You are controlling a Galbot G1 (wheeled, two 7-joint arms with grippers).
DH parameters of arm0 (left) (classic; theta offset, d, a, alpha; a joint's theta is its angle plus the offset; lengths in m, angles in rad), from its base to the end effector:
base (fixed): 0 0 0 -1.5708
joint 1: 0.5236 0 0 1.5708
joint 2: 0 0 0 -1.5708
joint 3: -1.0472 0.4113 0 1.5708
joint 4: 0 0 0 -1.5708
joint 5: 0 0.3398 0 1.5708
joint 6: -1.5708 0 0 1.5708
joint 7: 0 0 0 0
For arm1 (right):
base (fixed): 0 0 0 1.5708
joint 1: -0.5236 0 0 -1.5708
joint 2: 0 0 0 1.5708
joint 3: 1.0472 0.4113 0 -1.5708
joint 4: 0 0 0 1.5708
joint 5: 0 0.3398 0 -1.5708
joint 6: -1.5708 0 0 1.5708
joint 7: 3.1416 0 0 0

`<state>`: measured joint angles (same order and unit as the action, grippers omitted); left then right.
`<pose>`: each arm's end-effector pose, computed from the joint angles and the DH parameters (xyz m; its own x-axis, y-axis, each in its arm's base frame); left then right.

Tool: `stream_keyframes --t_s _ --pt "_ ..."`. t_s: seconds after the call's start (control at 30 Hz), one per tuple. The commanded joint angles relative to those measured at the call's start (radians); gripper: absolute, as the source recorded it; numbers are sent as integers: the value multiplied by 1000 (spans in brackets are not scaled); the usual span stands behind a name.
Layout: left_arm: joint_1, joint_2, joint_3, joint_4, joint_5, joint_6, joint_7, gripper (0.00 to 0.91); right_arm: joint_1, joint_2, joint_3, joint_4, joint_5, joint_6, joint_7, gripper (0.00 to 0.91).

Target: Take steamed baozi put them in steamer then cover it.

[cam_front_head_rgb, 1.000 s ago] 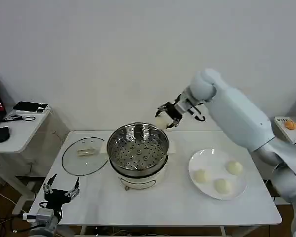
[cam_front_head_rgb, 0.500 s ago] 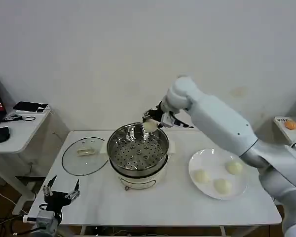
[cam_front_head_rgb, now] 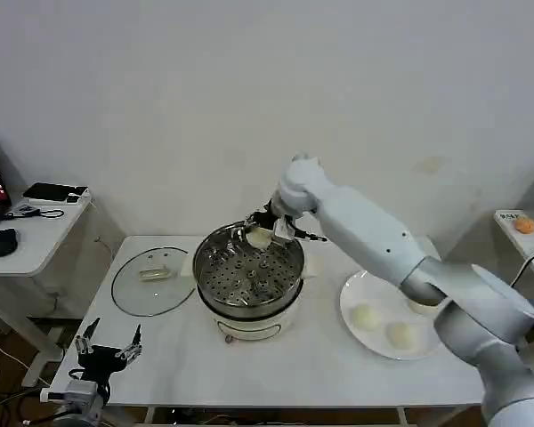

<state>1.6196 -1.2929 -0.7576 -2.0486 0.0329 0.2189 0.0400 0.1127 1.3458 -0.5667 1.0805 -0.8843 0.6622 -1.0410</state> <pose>0.1243 0.1372 -0.3490 -0.9579 -0.1149 0.2631 -0.0097 0.9289 0.3703 0.6203 0.1317 -0.1191 -0.3818 -0.3327 0.8623 -0.0348 -0.9271 -0.3731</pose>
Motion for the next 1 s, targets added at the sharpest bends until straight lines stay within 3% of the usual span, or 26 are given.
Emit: stream_keyframes --t_s 0.03,0.2,0.9,0.93,0.97,1.0 --pt "-5 2 -8 11 -1 0 1 907 -23 81 -2 -152 -93 10 98 746" --pt "-7 1 -10 17 -3 -1 0 907 -29 103 -1 -187 -117 0 152 746" --pt "2 -6 -11 17 -2 -1 -1 907 -22 133 -17 -200 -104 -4 143 746" --pt "2 -6 -11 16 -2 -1 -1 907 -21 132 -17 -200 -103 -4 142 796" --pt "2 -6 -11 16 -2 -1 -1 907 -21 132 -17 -198 -103 -3 142 907" --pt "2 -6 -11 16 -2 -1 -1 907 -19 131 -17 -197 -103 -4 141 907"
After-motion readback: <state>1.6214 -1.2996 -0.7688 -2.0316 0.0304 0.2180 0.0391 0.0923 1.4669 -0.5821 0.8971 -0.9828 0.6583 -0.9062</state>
